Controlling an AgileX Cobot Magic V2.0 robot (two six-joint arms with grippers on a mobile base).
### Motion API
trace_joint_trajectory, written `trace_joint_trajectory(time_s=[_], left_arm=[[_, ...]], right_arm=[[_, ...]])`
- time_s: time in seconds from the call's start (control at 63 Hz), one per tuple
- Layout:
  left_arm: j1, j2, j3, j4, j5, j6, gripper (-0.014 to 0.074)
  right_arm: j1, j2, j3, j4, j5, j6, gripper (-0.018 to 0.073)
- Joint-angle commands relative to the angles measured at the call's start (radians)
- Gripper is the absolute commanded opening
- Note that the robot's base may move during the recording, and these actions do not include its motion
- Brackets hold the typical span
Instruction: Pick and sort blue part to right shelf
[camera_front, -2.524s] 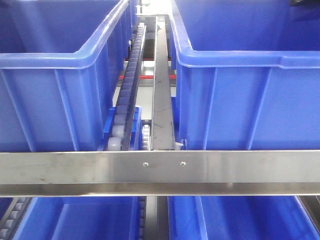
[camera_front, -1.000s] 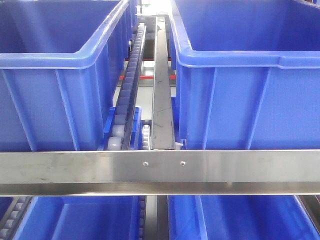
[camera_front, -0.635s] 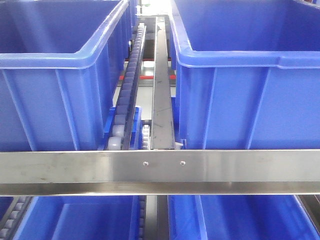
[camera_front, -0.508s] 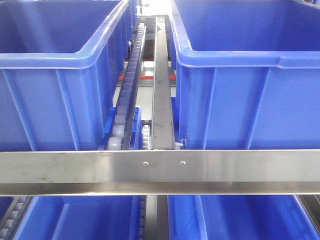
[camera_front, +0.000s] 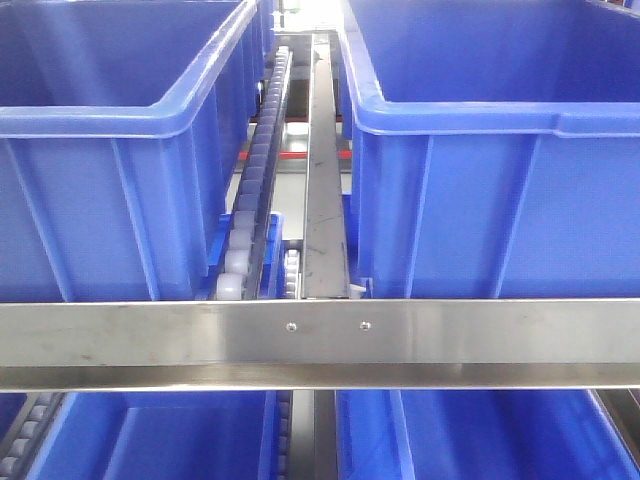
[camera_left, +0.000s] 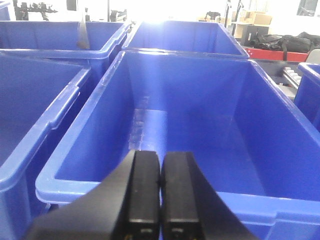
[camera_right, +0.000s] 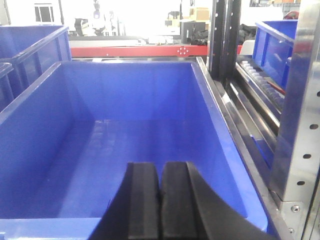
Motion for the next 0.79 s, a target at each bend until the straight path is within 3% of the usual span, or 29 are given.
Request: trace_joint_trajectory(time_s=[0.0,0.46,0.778], left_arm=[[0.0,0.005,-0.027,-0.009,-0.072,-0.003,0.0136],[0.0,0.005,-0.027,-0.009,-0.072,-0.003,0.0136],[0.0,0.005,-0.027,-0.009,-0.07,-0.003,0.0136]], right_arm=[[-0.008,0.002,-0.028,-0.008,-0.097,-0.003,0.0057],[-0.007,-0.033,0.035,-0.008,-0.098,-0.003,0.0057],[-0.007,-0.312,0.234,-0.008,-0.094,-0.003,0.0057]])
